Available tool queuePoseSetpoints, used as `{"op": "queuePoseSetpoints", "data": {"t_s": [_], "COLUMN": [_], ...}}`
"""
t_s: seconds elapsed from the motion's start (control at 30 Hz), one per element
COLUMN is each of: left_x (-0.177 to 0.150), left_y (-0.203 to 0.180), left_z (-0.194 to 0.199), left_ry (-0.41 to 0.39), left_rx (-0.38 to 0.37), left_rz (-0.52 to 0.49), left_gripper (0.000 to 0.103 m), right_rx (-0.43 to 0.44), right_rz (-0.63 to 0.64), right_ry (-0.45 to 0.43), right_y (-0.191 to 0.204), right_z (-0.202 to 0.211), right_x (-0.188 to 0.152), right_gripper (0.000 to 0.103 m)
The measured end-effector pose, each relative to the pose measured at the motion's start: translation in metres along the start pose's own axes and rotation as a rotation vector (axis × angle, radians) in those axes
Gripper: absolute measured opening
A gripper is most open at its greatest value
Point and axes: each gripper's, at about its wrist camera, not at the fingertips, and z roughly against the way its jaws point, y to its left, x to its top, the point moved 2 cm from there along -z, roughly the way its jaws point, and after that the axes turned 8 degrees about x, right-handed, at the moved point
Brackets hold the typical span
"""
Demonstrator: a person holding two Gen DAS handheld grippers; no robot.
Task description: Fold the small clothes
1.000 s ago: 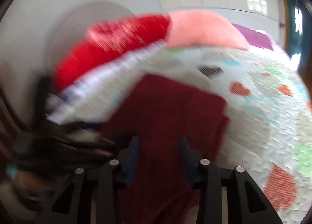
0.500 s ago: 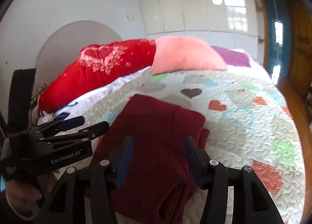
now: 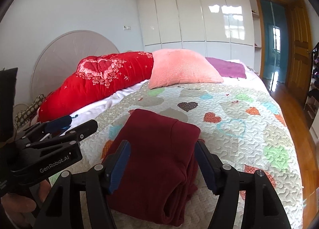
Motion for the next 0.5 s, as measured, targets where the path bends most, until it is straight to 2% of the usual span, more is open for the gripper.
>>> {"op": "queuePoseSetpoints", "data": {"t_s": [0.5], "left_x": [-0.004], "left_y": [-0.002], "left_z": [-0.002], "left_ry": [-0.001], "left_rx": [0.022], "left_rz": [-0.006], "left_gripper": [0.069], "right_rx": [0.003], "right_rz": [-0.013], "right_ry": [0.043], "right_y": [-0.004], "right_z": [-0.012], "right_x": [-0.01], "right_gripper": [0.066]}}
